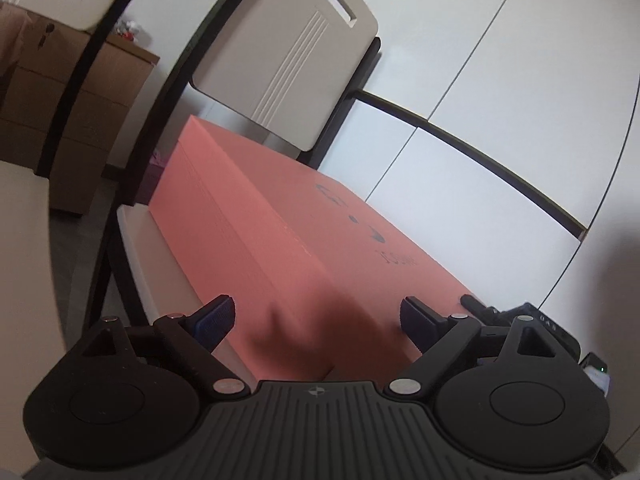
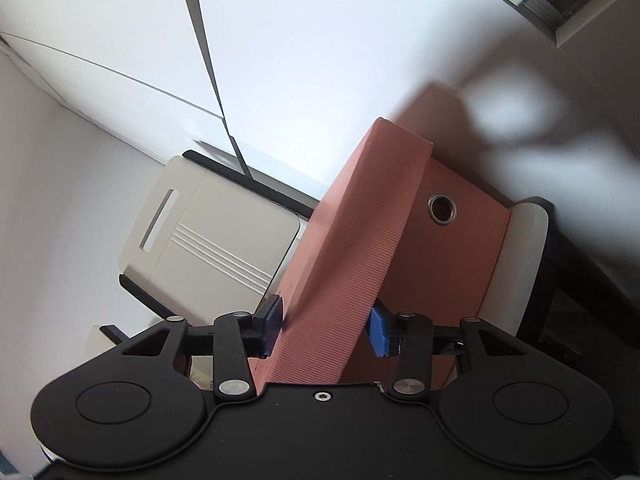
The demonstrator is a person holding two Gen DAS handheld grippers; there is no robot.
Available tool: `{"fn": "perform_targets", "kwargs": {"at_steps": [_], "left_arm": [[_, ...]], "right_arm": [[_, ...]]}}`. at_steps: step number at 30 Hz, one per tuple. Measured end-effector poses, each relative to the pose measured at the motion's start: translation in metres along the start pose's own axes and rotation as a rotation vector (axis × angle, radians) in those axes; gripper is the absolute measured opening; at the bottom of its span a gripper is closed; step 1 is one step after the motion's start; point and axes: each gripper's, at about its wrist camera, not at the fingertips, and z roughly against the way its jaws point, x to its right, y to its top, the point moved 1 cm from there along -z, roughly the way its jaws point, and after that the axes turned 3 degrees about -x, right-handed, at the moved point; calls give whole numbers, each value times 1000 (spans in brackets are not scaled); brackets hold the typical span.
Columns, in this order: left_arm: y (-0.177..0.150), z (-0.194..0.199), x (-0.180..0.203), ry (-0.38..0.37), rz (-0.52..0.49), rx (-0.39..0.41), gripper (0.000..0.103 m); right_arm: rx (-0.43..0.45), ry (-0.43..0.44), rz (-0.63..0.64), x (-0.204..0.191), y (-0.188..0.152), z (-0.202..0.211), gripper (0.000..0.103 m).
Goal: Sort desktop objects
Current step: 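Swing the pink lid over the shoebox opening with both grippers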
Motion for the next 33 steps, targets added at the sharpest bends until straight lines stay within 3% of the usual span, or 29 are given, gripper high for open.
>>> {"fn": "perform_targets", "kwargs": {"at_steps": [6, 8, 12, 15, 18, 22, 26, 33], "left_arm": [[-13, 18, 38, 9, -187, 59, 92], [-17, 12, 51, 8, -241, 93, 92], [-23, -14, 68, 33, -299, 86, 91], [-24, -31, 73, 54, -295, 82, 90], [-22, -40, 70, 23, -247, 88, 89], [-25, -47, 73, 47, -291, 102, 87], [-22, -51, 68, 44, -269, 100, 87], [-13, -52, 64, 66, -213, 147, 87]], "right_arm": [[18, -10, 48, -1, 9, -9, 47], [26, -14, 60, -2, 12, -11, 47], [31, -22, 97, -4, 22, -16, 47], [38, -21, 124, -6, 27, -18, 47], [52, -28, 131, -4, 30, -20, 47], [37, -26, 100, 6, 32, -27, 47], [21, -20, 90, 10, 32, -34, 48], [-16, -78, 116, -11, 32, -52, 56]]}}
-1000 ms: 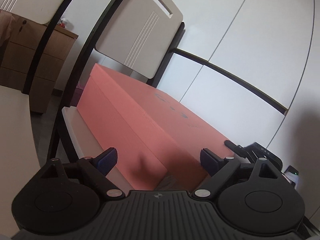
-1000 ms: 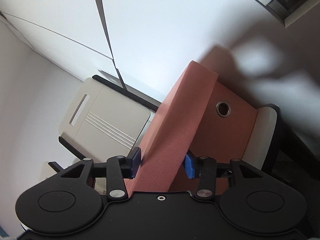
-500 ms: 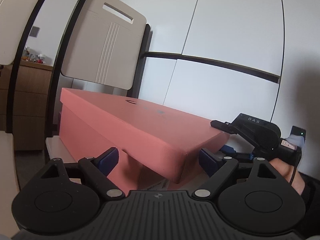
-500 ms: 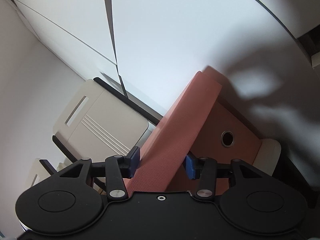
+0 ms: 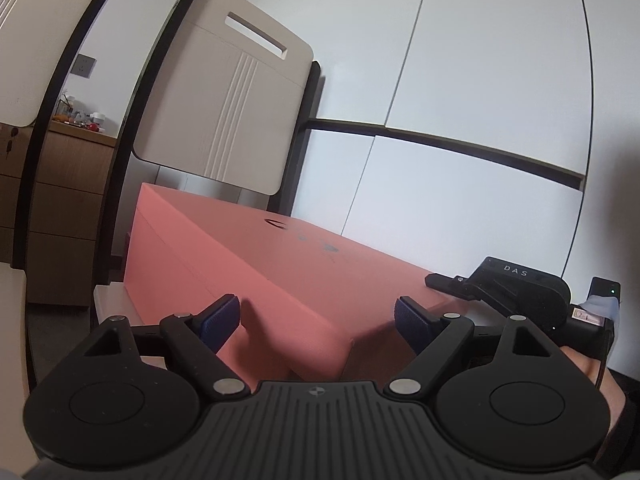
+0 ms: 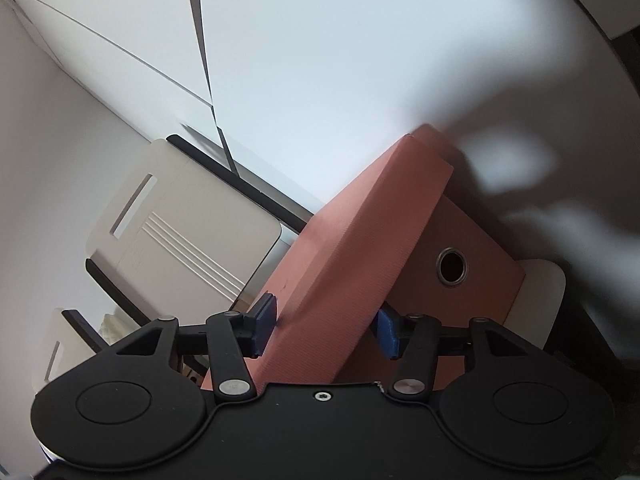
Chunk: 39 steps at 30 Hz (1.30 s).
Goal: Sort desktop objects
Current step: 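Swing the pink lid over the shoebox opening with both grippers, then lower the lid onto the shoebox rim with both grippers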
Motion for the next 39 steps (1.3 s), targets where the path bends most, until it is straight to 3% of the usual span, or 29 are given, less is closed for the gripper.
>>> {"fn": "perform_targets", "kwargs": {"at_steps": [4, 12, 18, 24, 29, 34, 36, 39], "left_arm": [[6, -7, -5, 24, 27, -3, 87], [-10, 6, -24, -1, 85, -28, 87], [-5, 25, -41, -17, 108, 26, 87], [-2, 34, -57, 12, 110, 11, 87], [-8, 33, -64, -1, 86, -49, 87], [-14, 32, -55, -11, 20, -59, 87], [-15, 29, -50, -30, -4, -74, 88], [-18, 24, -42, -20, -21, -78, 88]], "right_arm": [[-1, -4, -3, 1, 1, -2, 57], [-56, 17, -7, 11, -9, -9, 59], [-112, 81, 42, -2, -21, -10, 60], [-174, 150, 69, -7, -39, -5, 60], [-122, 131, 104, 3, -35, 11, 60], [-15, 46, 250, 11, -22, 33, 66], [28, 24, 260, 17, -14, 39, 79], [68, -4, 270, 22, -2, 37, 80]]}}
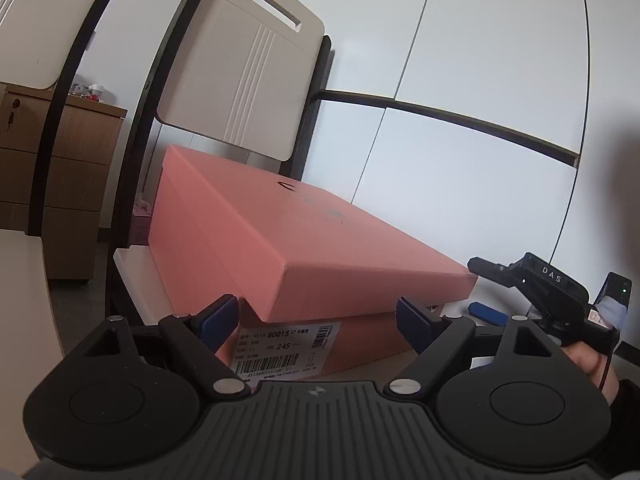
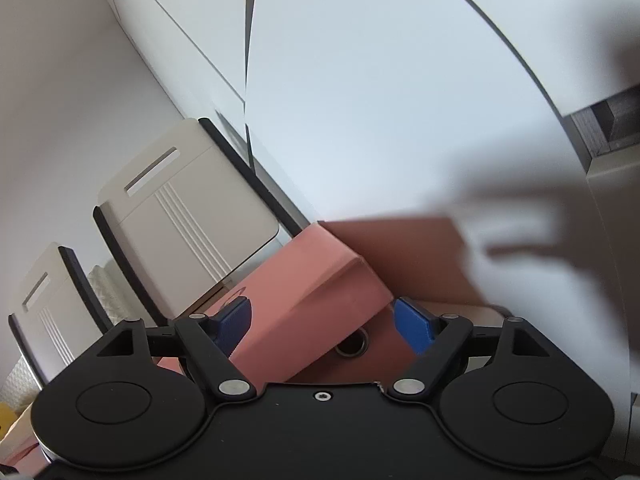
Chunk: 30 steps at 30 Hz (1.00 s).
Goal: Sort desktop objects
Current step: 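Lower the lid onto the shoebox rim with both grippers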
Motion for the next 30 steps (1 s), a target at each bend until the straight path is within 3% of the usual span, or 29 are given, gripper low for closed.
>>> {"fn": "perform_targets", "kwargs": {"at_steps": [4, 7, 8, 17, 30], "left_arm": [[0, -15, 8, 67, -14, 4, 88], [2, -18, 9, 87, -17, 17, 88], [3, -17, 9, 85, -11, 22, 87], [26, -17, 6, 81, 29, 64, 87], [56, -35, 9, 103, -28, 58, 89]], "right_arm": [[3, -10, -34, 12, 5, -14, 80], [3, 12, -45, 13, 4, -21, 63], [5, 12, -44, 12, 5, -22, 62], [45, 24, -16, -5, 16, -18, 62], [42, 7, 69, -24, 49, -46, 62]]}}
